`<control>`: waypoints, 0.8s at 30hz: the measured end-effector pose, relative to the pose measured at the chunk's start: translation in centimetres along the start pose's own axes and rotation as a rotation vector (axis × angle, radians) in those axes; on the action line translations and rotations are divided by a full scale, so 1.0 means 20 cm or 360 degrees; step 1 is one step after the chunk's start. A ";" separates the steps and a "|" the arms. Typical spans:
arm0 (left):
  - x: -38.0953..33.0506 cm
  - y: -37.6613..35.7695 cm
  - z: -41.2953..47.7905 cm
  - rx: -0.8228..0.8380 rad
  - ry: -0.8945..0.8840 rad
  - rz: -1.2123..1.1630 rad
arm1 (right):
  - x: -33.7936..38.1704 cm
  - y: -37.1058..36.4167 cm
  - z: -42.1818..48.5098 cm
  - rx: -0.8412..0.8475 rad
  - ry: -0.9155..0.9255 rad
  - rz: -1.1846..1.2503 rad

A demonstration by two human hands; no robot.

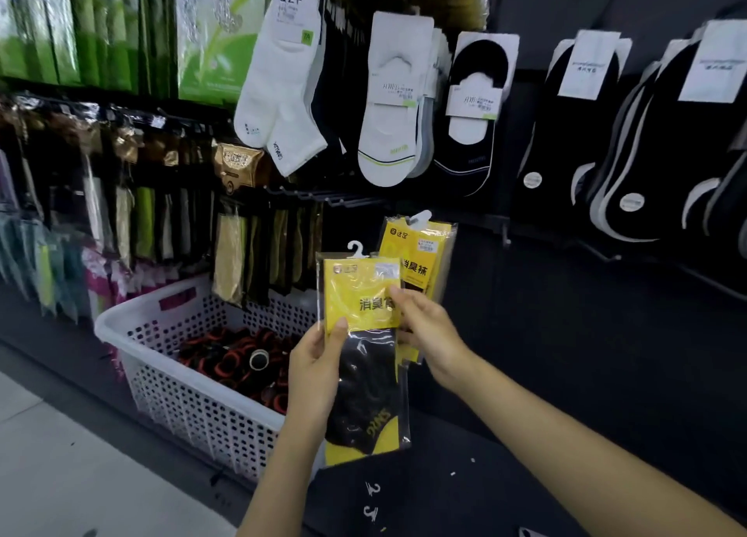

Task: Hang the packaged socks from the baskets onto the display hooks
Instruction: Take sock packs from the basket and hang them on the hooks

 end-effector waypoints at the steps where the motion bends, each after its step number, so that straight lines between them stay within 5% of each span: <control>1: 0.00 -0.02 -0.01 0.0053 -0.0004 -0.0018 | 0.00 -0.02 -0.02 0.0014 0.0006 0.0019; 12: 0.00 -0.12 -0.03 0.0241 0.0042 -0.0022 | 0.10 0.19 0.02 -0.0462 0.0197 0.0069; 24: 0.06 -0.15 0.12 0.0236 0.0073 0.0078 | 0.01 0.20 0.26 -0.0579 0.0104 -0.0090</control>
Point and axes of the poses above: each hand's wrist, its own z-axis towards the middle knuckle, its own y-axis out of the back of the hand, x = y × z, the point moved 6 cm from there along z, towards the middle knuckle, and after that the axes turned 15 degrees about y, right-handed, at the moved point
